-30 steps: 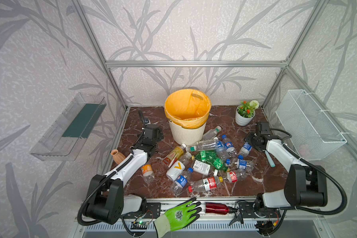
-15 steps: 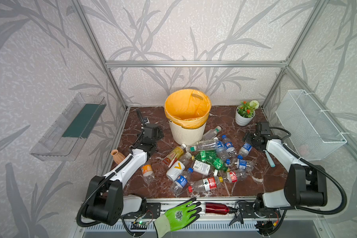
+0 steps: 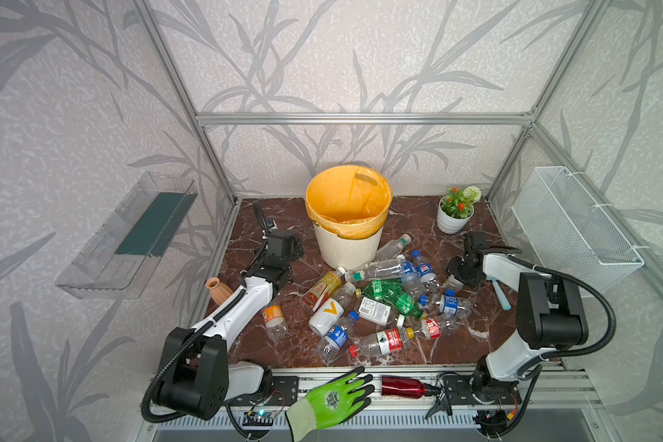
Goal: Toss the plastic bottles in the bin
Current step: 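Close the right gripper on the crushed clear bottle and lift it, then swing the right gripper over the yellow bin and release the bottle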
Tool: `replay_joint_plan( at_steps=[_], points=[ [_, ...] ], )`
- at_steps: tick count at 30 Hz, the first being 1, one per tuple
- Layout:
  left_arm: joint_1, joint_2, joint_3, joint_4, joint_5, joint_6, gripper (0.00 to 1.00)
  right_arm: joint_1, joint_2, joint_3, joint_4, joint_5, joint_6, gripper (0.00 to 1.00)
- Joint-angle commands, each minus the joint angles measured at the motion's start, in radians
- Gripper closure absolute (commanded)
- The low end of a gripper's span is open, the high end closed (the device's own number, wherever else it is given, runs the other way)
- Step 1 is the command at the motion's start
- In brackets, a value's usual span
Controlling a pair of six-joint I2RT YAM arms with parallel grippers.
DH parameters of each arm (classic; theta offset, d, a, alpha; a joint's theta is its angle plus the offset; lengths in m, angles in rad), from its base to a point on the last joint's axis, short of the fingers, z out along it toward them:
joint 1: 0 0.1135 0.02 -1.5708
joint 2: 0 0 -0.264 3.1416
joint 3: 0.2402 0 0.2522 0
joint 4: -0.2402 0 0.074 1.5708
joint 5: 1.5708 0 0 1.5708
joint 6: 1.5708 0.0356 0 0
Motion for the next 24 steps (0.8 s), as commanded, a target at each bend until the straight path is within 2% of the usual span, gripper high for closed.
replay_joint_plan(
  at_steps=[1,6,11,16,20,24],
  points=[
    [-0.003,-0.026,0.008,-0.015,-0.02,-0.005,0.06,-0.003,-0.075,0.0,0.017,0.008,-0.007,0.46],
    [-0.002,-0.028,0.003,-0.017,-0.036,-0.028,0.06,-0.003,-0.228,0.011,0.027,-0.004,-0.011,0.52],
    [0.0,-0.045,0.0,-0.037,-0.089,-0.067,0.05,0.004,-0.434,0.056,0.069,-0.069,0.005,0.54],
    [0.006,-0.076,-0.013,-0.067,-0.159,-0.105,0.01,0.077,-0.594,0.107,0.268,-0.066,0.079,0.55],
    [0.012,-0.096,-0.015,-0.09,-0.165,-0.12,0.01,0.188,-0.599,0.178,0.477,-0.038,0.101,0.55],
    [0.015,-0.125,-0.022,-0.116,-0.165,-0.125,0.01,0.32,-0.497,0.326,0.604,-0.017,0.065,0.54]
  ],
)
